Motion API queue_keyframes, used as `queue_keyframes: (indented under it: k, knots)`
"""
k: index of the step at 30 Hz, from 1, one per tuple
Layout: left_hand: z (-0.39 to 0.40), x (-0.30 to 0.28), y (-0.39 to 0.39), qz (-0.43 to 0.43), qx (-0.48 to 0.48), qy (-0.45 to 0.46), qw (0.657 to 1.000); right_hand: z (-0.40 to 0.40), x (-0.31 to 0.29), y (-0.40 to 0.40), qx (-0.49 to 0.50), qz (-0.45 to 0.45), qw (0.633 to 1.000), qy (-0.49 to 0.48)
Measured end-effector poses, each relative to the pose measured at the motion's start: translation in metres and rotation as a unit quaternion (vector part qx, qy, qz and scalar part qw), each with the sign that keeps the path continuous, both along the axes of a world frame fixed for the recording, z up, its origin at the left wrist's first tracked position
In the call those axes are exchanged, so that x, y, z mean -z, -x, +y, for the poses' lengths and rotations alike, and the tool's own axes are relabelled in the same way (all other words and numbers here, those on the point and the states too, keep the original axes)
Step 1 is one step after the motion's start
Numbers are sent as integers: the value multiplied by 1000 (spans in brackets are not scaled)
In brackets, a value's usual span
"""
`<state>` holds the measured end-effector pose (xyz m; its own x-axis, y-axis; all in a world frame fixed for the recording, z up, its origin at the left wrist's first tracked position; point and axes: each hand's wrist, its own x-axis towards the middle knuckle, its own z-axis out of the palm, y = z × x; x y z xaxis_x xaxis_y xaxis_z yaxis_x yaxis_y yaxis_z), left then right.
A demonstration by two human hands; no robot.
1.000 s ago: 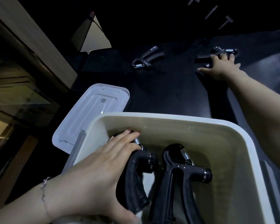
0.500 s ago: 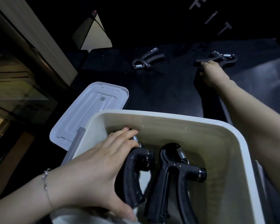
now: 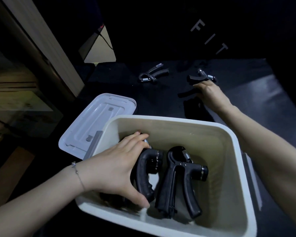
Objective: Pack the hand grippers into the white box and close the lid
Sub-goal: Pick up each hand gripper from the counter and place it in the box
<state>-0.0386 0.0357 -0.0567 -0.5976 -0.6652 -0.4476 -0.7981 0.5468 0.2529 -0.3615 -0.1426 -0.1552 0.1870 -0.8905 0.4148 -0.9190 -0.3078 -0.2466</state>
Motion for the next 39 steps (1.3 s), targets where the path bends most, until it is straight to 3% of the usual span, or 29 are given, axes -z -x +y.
queue_keyframes:
  k: [6, 11, 13, 15, 17, 20, 22, 27, 31, 34, 37, 39]
  knots:
    - [4, -8, -1, 7, -4, -12, 1000, 49, -66, -27, 8, -154, 984, 89]
    - [11, -17, -6, 29, -2, 1, 1000, 103, -132, -43, -48, -240, 958, 152]
    - [12, -28, -5, 80, -28, -7, 996, 125, -151, -52, -79, -256, 948, 174]
    - [10, -43, 3, 202, -93, -33, 974, 147, -167, -63, -98, -283, 937, 179]
    - [5, -59, 17, 361, -175, -95, 911, 167, -180, -77, -113, -328, 922, 174]
    - [-3, -80, 44, 520, -266, -269, 766, 190, -194, -99, -136, -376, 898, 182]
    - [-5, -93, 61, 571, -284, -343, 690, 202, -200, -116, -154, -387, 888, 196]
    - [1, -107, 69, 657, -287, -430, 549, 229, -196, -148, -207, -417, 862, 199]
    - [7, -92, 60, 672, -276, -430, 537, 242, -186, -157, -218, -469, 849, 105]
    - [8, -83, 49, 693, -291, -379, 541, 248, -179, -164, -179, -447, 872, 92]
    - [9, -79, 36, 682, -306, -284, 601, 254, -170, -162, -131, -387, 910, 69]
    - [8, -77, 27, 659, -324, -208, 646, 260, -167, -155, -107, -287, 947, 93]
